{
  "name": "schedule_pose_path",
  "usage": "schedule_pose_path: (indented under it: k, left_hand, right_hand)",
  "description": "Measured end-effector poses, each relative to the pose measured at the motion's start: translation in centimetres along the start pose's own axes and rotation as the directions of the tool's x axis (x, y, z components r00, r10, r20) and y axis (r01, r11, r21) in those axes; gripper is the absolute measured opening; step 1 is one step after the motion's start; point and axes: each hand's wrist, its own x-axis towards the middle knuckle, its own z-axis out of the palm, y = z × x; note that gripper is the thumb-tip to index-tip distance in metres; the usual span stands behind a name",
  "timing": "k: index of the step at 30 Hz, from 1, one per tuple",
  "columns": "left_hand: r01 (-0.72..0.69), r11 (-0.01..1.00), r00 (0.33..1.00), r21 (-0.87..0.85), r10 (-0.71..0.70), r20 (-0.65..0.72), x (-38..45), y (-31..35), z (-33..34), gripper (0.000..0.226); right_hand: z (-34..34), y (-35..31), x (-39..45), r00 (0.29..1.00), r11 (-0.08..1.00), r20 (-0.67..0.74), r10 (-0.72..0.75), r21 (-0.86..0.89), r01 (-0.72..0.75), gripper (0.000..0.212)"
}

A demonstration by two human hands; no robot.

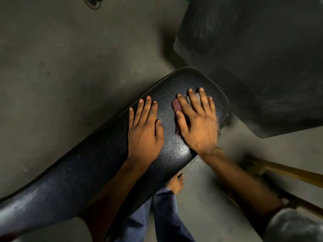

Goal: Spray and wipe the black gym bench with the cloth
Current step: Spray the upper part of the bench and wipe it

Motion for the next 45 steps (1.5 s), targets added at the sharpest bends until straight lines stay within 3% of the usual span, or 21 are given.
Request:
schedule_pose_path:
  k: [3,5,8,11,13,15,18,22,24,27,30,32,35,37,41,45]
  left_hand:
    - [0.010,1.000,0.999,-0.009,-0.010,-0.033,0.0,0.1,0.3,0.059]
    - [0.014,1.000,0.998,-0.002,-0.014,-0.054,0.0,0.1,0.6,0.059]
    - [0.031,0.999,0.997,-0.016,-0.032,-0.073,0.1,0.3,0.6,0.060]
    - [0.046,0.998,0.997,-0.037,-0.049,-0.066,0.1,0.5,0.4,0.062]
    - [0.047,0.998,0.998,-0.029,-0.049,-0.050,0.1,0.6,0.3,0.062]
    - [0.050,0.998,0.999,-0.034,-0.051,-0.015,0.2,0.5,0.0,0.063]
    - [0.046,0.996,0.999,-0.077,-0.045,0.017,0.1,0.1,-1.0,0.062]
    - [0.052,0.998,0.997,0.021,-0.051,-0.061,-2.4,-2.2,-1.9,0.058]
    - [0.078,0.995,0.995,0.068,-0.074,-0.063,-4.3,-3.3,-2.4,0.056]
    - [0.104,0.991,0.994,0.083,-0.101,-0.041,-6.9,-4.3,-3.5,0.056]
    - [0.132,0.984,0.991,0.116,-0.128,-0.043,-9.6,-4.9,-4.8,0.058]
    - [0.117,0.984,0.993,0.135,-0.116,-0.012,-10.9,-5.4,-5.1,0.059]
    - [0.095,0.986,0.995,0.137,-0.096,0.005,-11.6,-6.2,-5.1,0.058]
    - [0.091,0.990,0.996,0.103,-0.090,-0.014,-11.3,-6.3,-5.1,0.056]
    - [0.164,0.985,0.985,0.055,-0.161,-0.055,-11.9,-6.1,-5.7,0.055]
    - [0.240,0.966,0.970,0.094,-0.234,-0.070,-14.3,-7.3,-6.5,0.057]
  right_hand:
    - [-0.3,2.6,3.7,0.995,0.995,0.016,-0.101,0.009,0.101,0.053]
    - [-0.4,3.8,4.9,0.999,0.999,-0.026,0.028,0.021,-0.028,0.054]
    - [-0.5,4.2,3.2,0.950,0.956,-0.118,0.290,0.093,-0.280,0.055]
    - [-0.3,2.1,-0.5,0.916,0.924,-0.137,0.377,0.121,-0.363,0.055]
    - [0.2,0.2,-2.2,0.951,0.958,-0.113,0.288,0.050,-0.284,0.056]
    - [0.5,-0.1,-2.4,0.993,0.995,-0.056,0.103,-0.008,-0.104,0.055]
    - [0.1,2.1,-0.6,0.998,0.998,-0.028,-0.064,-0.013,0.064,0.054]
    - [0.2,0.7,-0.7,0.960,0.967,-0.114,0.254,0.014,-0.254,0.057]
    - [0.8,-2.4,-2.3,0.947,0.954,-0.112,0.301,0.016,-0.301,0.057]
    - [1.6,-5.9,-5.8,0.997,0.997,-0.032,0.073,-0.001,-0.073,0.057]
    - [1.7,-5.6,-9.4,0.989,0.990,0.027,-0.143,-0.010,0.144,0.058]
    - [1.3,-4.4,-10.0,0.992,0.992,0.021,-0.123,-0.001,0.123,0.057]
    - [1.3,-5.2,-7.9,0.997,0.998,-0.046,0.067,-0.003,-0.067,0.055]
    - [2.0,-7.4,-6.3,0.991,0.993,-0.062,0.115,-0.021,-0.116,0.056]
    - [2.8,-11.1,-8.0,0.995,0.995,0.000,-0.098,-0.034,0.098,0.056]
    - [2.6,-9.8,-12.1,0.960,0.959,0.059,-0.274,-0.054,0.277,0.057]
